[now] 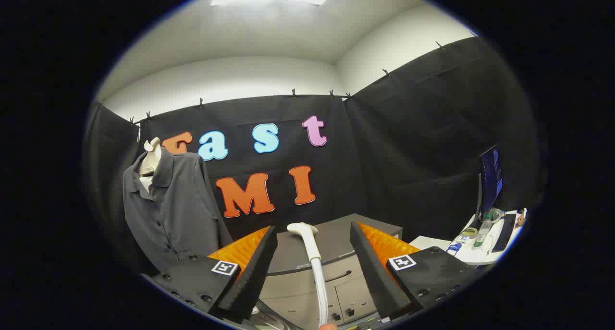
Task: Iron the clothes twice with a garment steamer, once on the left side and once on the right side.
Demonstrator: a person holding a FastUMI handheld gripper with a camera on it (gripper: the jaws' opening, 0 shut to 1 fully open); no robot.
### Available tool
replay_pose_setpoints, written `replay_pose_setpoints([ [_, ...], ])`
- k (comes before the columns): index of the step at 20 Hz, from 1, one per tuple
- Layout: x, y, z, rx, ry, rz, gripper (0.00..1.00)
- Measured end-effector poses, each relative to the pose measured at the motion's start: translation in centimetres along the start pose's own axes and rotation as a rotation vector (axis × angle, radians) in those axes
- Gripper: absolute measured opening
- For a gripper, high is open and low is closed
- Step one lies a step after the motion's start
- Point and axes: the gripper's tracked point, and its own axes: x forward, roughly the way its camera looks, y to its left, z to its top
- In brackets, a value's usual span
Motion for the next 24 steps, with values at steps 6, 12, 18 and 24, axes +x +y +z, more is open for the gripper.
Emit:
replay_pose_setpoints([
  [6, 2.7, -2.4, 0.7, 0.025, 0.017, 0.051, 0.98],
  [12, 6.4, -4.1, 0.8, 0.027, 0.047, 0.125, 0.98],
  [18, 9.7, -4.6, -0.1, 0.022, 0.077, 0.211, 0.98],
  [24, 11.5, -5.8, -2.3, 0.019, 0.114, 0.244, 0.98],
])
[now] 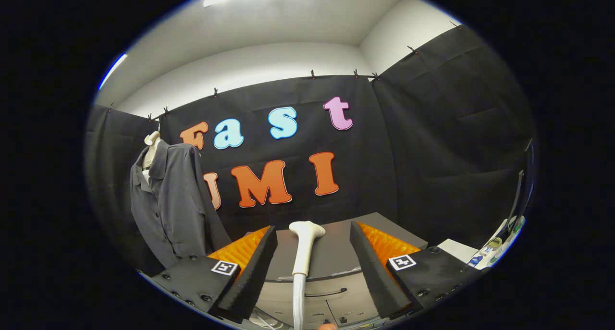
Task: Iron the clothes twice with a garment steamer, once on the left side and once on the right side.
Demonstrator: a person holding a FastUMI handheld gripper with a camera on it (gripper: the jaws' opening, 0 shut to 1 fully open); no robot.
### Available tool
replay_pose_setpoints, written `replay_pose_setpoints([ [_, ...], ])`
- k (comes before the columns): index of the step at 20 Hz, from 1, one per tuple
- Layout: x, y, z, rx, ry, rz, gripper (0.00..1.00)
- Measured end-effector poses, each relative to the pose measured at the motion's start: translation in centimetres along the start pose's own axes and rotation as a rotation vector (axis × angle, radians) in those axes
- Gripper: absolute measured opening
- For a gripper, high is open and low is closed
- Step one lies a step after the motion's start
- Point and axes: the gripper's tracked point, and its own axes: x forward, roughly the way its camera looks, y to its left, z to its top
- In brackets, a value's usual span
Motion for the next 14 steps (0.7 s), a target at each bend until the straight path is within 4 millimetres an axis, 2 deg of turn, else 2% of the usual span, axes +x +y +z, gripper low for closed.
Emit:
replay_pose_setpoints([
  [4, 0.2, -1.5, -0.7, 0.005, 0.017, -0.012, 0.98],
  [14, -1.1, -5.1, 0.0, -0.015, -0.015, -0.094, 0.98],
])
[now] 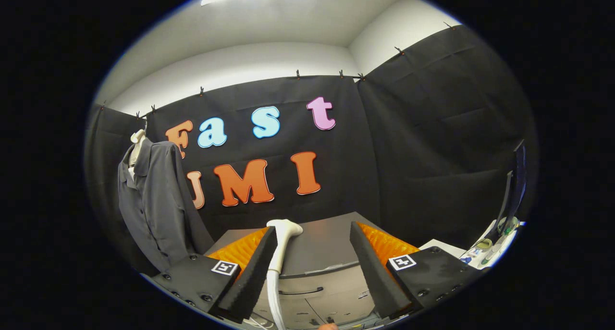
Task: Iron the clothes twice with a garment steamer, once on the left side and once on the right side.
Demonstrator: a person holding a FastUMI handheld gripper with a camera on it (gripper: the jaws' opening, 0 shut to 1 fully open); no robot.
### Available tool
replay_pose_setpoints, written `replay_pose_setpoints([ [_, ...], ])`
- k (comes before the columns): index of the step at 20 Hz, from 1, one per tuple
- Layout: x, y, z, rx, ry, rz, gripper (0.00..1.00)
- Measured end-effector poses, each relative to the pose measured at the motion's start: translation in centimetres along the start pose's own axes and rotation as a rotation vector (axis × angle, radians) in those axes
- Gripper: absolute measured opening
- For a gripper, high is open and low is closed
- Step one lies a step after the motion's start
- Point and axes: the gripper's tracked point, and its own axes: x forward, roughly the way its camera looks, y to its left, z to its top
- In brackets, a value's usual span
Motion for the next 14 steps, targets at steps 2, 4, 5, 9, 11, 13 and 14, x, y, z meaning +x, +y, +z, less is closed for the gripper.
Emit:
replay_pose_setpoints([
  [2, -0.2, -0.2, -0.1, -0.007, 0.001, -0.008, 0.98],
  [4, -0.4, -0.7, -0.1, -0.019, 0.001, -0.018, 0.98],
  [5, -0.5, -0.9, -0.1, -0.025, 0.002, -0.024, 0.98],
  [9, -0.6, -1.3, 0.1, -0.041, 0.001, -0.045, 0.98],
  [11, -0.6, -1.3, 0.1, -0.045, 0.003, -0.048, 0.98],
  [13, -0.2, -0.9, 0.0, -0.048, 0.013, -0.044, 0.98],
  [14, 0.2, -0.5, -0.1, -0.053, 0.024, -0.040, 0.98],
])
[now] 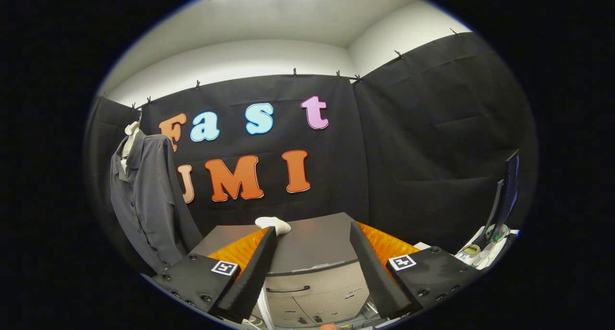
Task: Iron the clothes twice with a garment steamer, once on the left side and once on the right side.
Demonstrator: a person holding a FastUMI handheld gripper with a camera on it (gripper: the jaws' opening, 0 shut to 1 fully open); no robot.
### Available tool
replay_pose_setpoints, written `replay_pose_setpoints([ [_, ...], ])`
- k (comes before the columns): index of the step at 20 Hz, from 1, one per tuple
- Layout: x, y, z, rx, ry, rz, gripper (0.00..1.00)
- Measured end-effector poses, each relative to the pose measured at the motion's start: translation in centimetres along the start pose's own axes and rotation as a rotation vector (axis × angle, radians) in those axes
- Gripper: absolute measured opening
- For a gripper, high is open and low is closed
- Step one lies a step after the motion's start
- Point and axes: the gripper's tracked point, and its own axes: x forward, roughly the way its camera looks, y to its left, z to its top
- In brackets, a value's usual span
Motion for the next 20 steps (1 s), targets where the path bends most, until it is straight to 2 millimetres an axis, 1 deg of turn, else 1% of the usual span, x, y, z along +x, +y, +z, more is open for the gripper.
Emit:
replay_pose_setpoints([
  [2, 1.2, 0.8, -0.1, -0.016, 0.021, 0.007, 0.98],
  [4, 2.7, 2.3, -0.4, -0.030, 0.044, 0.033, 0.98],
  [6, 4.5, 3.9, -0.7, -0.034, 0.075, 0.064, 0.98],
  [8, 6.6, 5.3, -1.6, -0.040, 0.118, 0.091, 0.98],
  [9, 7.6, 6.2, -2.2, -0.039, 0.145, 0.110, 0.98],
  [11, 10.3, 8.1, -3.6, -0.032, 0.213, 0.142, 0.98],
  [13, 12.7, 9.5, -5.4, -0.027, 0.288, 0.164, 0.98],
  [16, 16.1, 10.3, -8.3, -0.046, 0.412, 0.159, 0.98],
  [17, 17.5, 10.7, -9.0, -0.051, 0.445, 0.158, 0.99],
  [20, 20.1, 11.1, -11.4, -0.064, 0.537, 0.143, 0.99],
])
